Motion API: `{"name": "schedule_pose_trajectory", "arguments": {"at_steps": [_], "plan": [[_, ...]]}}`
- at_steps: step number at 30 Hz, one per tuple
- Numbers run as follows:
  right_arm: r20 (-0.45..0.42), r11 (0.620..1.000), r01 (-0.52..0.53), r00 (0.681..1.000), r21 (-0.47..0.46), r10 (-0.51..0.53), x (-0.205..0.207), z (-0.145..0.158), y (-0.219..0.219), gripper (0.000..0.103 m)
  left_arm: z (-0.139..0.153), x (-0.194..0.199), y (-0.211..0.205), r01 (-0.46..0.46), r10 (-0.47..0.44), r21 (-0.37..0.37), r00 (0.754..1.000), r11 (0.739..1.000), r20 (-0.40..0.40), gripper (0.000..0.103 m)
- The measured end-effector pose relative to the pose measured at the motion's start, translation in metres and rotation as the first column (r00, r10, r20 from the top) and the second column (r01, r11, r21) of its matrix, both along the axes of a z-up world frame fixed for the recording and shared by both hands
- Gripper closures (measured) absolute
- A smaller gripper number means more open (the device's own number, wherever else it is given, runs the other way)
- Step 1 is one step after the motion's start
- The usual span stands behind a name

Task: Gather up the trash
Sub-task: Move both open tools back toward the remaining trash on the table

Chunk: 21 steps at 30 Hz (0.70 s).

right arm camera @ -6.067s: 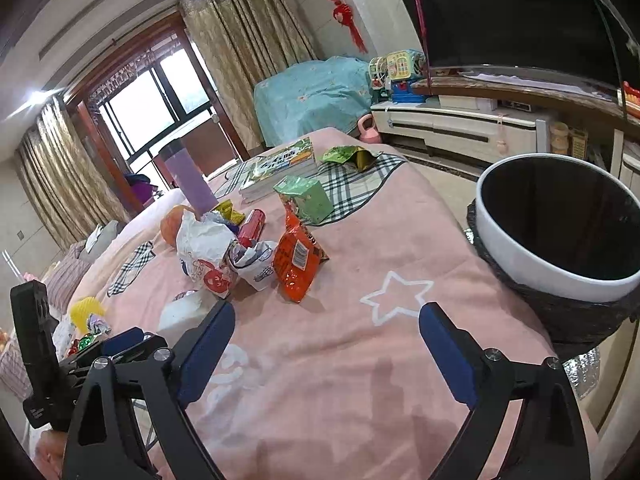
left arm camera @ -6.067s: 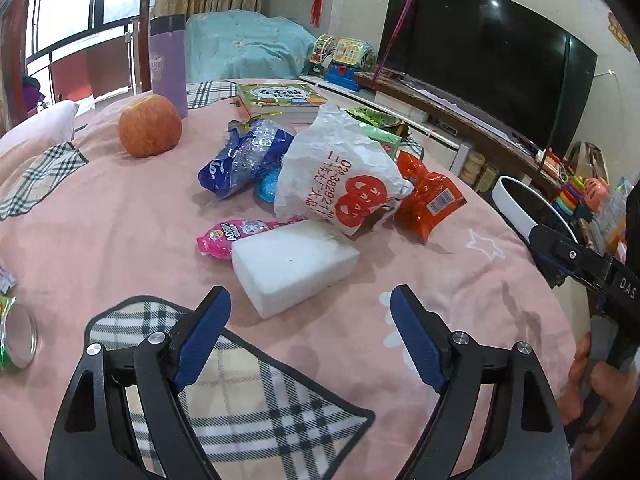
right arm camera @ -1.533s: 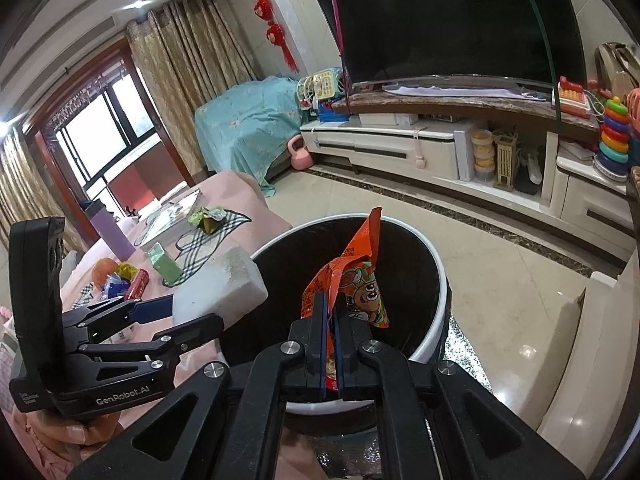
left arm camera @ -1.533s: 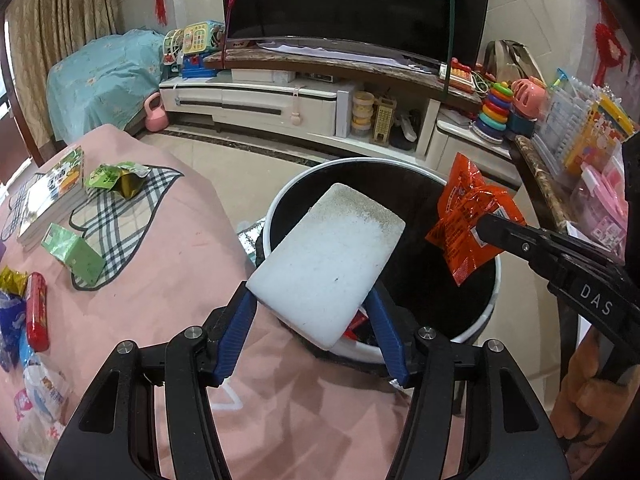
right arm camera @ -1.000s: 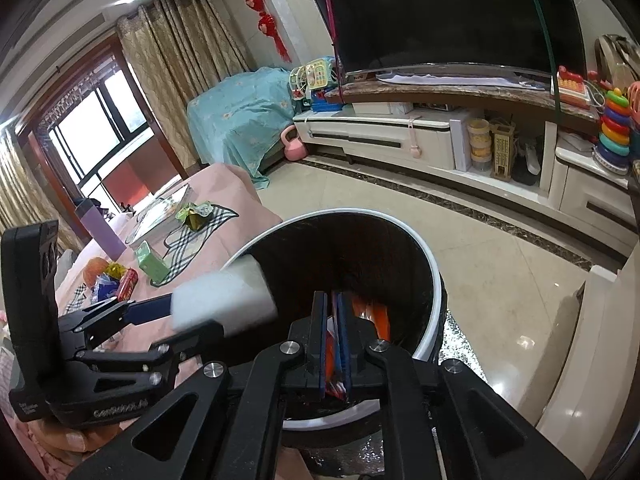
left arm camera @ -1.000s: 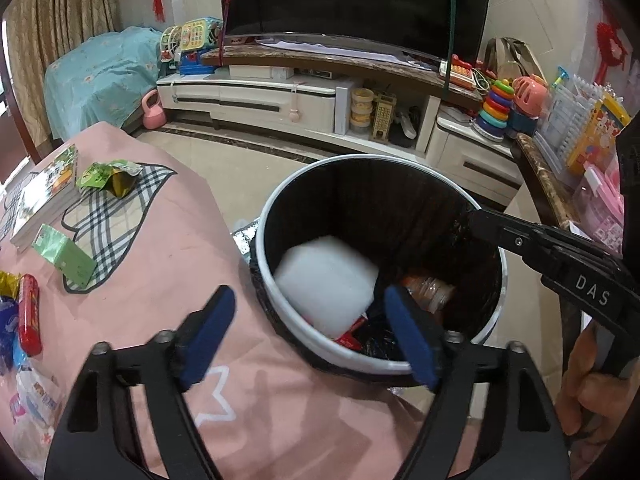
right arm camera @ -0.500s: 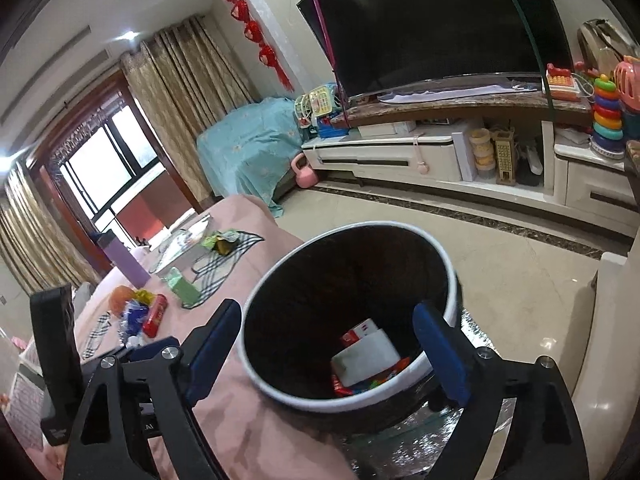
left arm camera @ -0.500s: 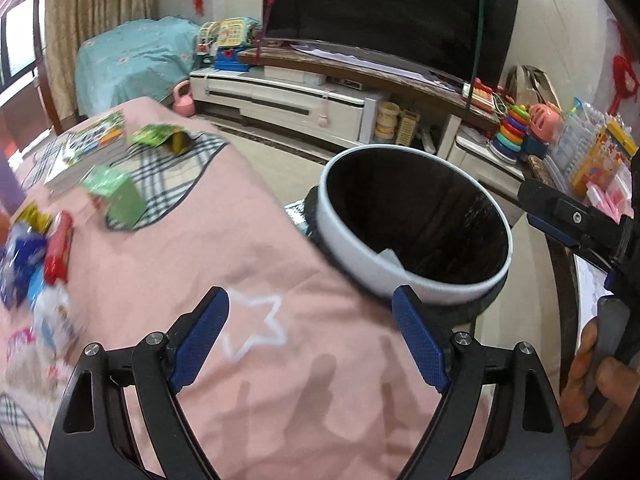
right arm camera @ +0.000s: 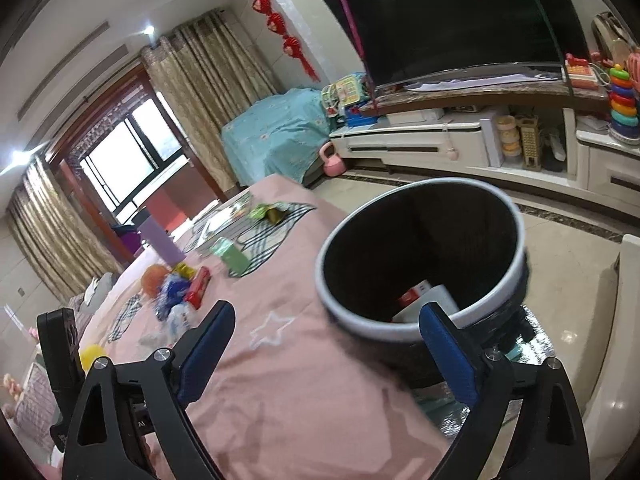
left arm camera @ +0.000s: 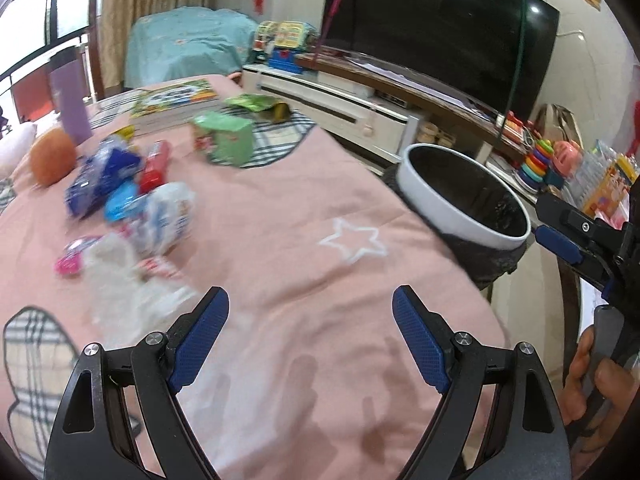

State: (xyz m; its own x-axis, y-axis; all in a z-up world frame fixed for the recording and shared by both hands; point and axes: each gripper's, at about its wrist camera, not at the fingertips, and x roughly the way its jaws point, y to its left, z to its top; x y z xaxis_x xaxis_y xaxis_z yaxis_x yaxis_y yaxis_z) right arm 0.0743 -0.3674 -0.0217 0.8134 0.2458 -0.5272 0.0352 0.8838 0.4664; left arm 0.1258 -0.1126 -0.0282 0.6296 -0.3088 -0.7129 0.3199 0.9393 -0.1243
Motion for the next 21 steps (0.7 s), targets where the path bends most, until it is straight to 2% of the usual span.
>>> {"name": "schedule_pose_trajectory", "arguments": {"at_steps": [8,21], "plan": [[-0.021,0.999,-0.053,0.998,0.013,0.053,-0.002,-0.009,0.039,0.008,-0.001,-0.016,0.043,-0.067,0.067,-0.008,0.998,0.998,0.011,0.017],[-0.06,0.989,-0.147,0.988,-0.033,0.145,0.011,-0.022,0.098,0.007,-0.003,-0.025,0.103,-0.177,0.177,-0.048,0.984,0.983,-0.003,0.017]]}}
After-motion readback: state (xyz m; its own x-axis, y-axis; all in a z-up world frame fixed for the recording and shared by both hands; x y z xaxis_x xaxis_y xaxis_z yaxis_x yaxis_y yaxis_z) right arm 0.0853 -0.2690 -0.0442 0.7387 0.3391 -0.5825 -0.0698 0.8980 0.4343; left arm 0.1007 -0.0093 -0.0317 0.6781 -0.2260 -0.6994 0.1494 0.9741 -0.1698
